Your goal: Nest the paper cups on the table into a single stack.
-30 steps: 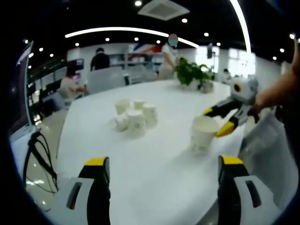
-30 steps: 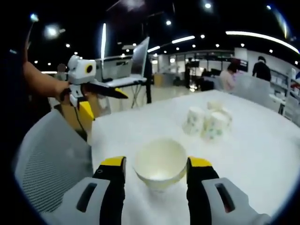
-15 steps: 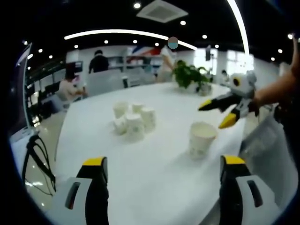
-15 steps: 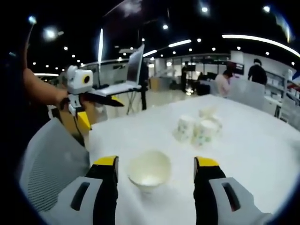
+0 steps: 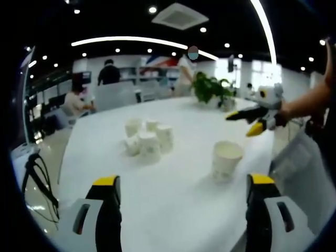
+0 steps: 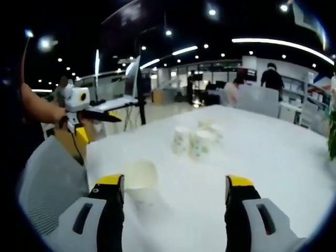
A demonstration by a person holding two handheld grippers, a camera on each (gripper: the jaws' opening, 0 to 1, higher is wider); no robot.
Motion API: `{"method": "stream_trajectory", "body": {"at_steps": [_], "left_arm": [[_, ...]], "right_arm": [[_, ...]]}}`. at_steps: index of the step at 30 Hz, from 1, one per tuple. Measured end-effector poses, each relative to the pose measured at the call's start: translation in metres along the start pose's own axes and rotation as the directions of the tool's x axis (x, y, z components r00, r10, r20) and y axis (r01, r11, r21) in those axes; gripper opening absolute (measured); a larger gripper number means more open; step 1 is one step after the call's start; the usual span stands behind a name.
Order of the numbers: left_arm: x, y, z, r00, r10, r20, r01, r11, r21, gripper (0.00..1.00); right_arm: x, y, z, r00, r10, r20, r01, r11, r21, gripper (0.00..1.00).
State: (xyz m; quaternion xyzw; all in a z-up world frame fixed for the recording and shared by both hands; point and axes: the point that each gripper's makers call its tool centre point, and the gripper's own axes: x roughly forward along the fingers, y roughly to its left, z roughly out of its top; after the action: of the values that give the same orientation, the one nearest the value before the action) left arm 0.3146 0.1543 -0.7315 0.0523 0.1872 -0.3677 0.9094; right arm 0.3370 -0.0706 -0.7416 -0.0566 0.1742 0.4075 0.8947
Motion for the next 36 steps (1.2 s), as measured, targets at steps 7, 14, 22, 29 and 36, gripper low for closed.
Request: {"method": "stream_trajectory", "body": {"at_steps": [7, 14, 22, 29, 36], "left_arm": [[0.002, 0.009, -0.007, 1.000, 0.019, -0.013, -0.019, 1.000, -0.007, 0.99], [0.007, 0.011, -0.015, 1.000, 0.016, 0.001, -0.016, 1.000, 0.026, 0.99], [0.016, 0.012, -0.012, 1.000, 0.028, -0.002, -0.028, 0.999, 0.030, 0.99], [0.020, 0.014, -0.015, 0.999, 0.033, -0.014, -0.033, 0.999, 0.002, 0.99], [0.025, 0.021, -0.021, 0.999, 0.043, -0.032, -0.043, 0.999, -0.023, 0.99]], "right_arm": [[-0.010, -0.018, -0.012, 0.999, -0.036, -0.011, 0.036, 0.999, -0.008, 0.87], [-0.024, -0.038, -0.017, 0.998, -0.068, -0.009, 0.068, 0.997, -0.021, 0.93], [-0.035, -0.041, -0.021, 0.997, -0.078, -0.007, 0.078, 0.997, 0.006, 1.00], [-0.039, -0.041, -0.022, 0.996, -0.093, -0.002, 0.093, 0.996, 0.009, 1.00], [-0.042, -0.041, -0.018, 0.995, -0.104, 0.011, 0.104, 0.995, 0.004, 1.00]]}}
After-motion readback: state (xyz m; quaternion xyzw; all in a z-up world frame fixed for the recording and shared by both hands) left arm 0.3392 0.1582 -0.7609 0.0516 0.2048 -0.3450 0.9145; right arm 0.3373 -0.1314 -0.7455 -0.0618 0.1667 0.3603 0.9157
